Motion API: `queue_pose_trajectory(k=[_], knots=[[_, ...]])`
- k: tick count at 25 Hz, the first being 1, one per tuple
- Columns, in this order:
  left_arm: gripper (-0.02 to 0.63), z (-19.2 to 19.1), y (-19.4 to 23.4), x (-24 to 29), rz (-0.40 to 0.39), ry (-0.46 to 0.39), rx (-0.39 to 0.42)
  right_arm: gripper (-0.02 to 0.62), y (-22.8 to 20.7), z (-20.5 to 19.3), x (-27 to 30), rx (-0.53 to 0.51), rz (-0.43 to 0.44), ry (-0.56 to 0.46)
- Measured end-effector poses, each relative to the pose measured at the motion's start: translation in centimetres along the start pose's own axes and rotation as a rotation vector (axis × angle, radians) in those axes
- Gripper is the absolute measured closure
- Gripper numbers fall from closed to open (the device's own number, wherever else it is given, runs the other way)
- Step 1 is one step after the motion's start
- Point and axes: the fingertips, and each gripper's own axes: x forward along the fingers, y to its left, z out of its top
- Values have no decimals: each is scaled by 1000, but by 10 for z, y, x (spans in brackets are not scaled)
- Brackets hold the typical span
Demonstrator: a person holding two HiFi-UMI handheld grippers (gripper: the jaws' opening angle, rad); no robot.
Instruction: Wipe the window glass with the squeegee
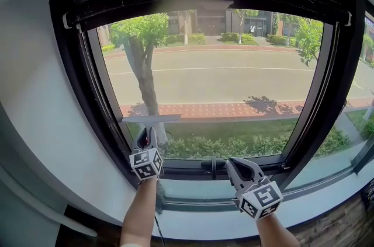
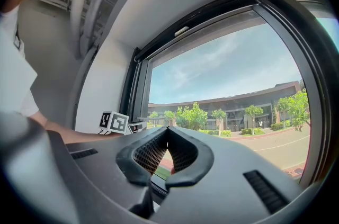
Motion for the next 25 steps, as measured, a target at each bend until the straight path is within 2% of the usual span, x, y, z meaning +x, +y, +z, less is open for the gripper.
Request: queue_pose_trajectory(k=[19, 25], knots=[[515, -116, 7, -17, 1, 212, 1, 585, 5, -26, -5, 34, -18, 59], [514, -164, 9, -24, -6, 313, 24, 584, 4, -33, -7, 47, -26, 73]])
